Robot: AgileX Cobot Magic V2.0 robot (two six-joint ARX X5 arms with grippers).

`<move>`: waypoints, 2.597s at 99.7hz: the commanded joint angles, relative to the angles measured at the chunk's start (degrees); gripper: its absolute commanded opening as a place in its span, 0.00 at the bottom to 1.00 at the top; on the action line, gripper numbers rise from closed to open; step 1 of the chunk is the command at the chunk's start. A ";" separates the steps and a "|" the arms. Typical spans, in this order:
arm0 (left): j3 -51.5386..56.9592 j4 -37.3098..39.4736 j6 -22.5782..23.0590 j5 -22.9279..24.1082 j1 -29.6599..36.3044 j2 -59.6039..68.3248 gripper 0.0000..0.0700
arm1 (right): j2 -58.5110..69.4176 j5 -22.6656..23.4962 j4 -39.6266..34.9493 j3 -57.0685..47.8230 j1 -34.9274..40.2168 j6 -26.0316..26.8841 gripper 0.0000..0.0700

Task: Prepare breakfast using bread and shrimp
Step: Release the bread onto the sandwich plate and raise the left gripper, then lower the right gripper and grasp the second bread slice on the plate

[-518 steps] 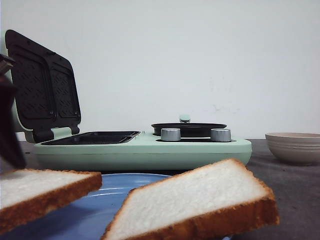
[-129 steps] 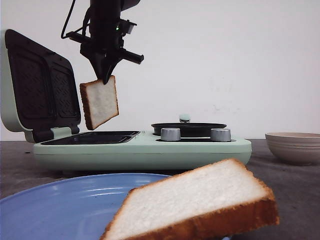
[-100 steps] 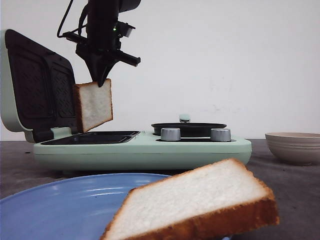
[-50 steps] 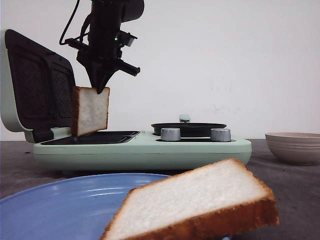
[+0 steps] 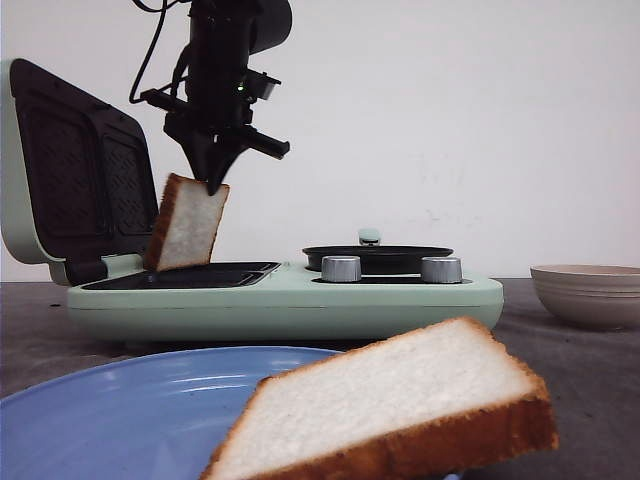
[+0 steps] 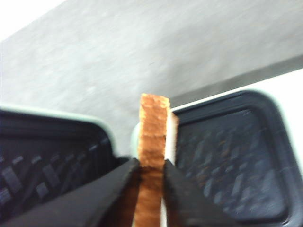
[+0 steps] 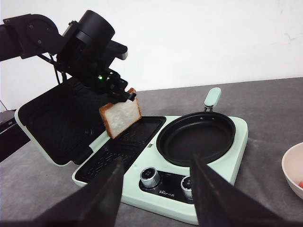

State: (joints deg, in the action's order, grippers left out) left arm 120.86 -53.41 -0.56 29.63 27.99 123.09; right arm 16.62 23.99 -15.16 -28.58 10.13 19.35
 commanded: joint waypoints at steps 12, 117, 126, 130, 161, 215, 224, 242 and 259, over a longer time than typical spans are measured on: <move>1.36 3.04 0.07 -2.27 1.42 2.16 0.28 | 0.13 -0.11 0.50 -0.90 0.24 -0.52 0.38; 11.93 2.03 -7.56 -7.10 2.71 -6.84 0.00 | 6.62 0.24 0.61 -0.90 0.26 0.13 0.10; 11.93 1.77 -6.73 -8.79 2.71 -10.21 0.00 | 7.45 1.14 0.59 -0.90 0.24 1.73 0.10; 11.93 1.73 -6.29 -9.57 2.71 -11.89 0.00 | 8.02 2.14 0.66 -0.90 0.24 2.40 0.10; 11.63 -3.85 -2.40 -15.69 2.71 -27.43 0.00 | 17.75 16.94 2.75 -1.51 0.24 11.08 0.13; -22.27 -1.70 3.80 -17.90 2.73 -65.35 0.00 | 31.65 25.55 -6.93 -4.55 0.24 11.43 0.37; -29.18 0.26 3.76 -17.88 2.71 -71.41 0.00 | 31.65 25.81 -10.45 -4.55 0.26 10.27 0.38; -38.77 3.52 3.80 -17.75 2.73 -81.74 0.00 | 32.85 25.92 -17.59 -4.55 0.83 8.35 0.41; -44.98 4.55 3.78 -17.62 2.73 -89.53 0.00 | 36.61 23.91 -20.33 -4.57 4.09 8.26 0.41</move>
State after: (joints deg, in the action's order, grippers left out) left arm 76.75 -50.24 2.46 11.90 30.41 34.81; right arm 51.86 49.12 -35.35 -32.12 12.75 28.67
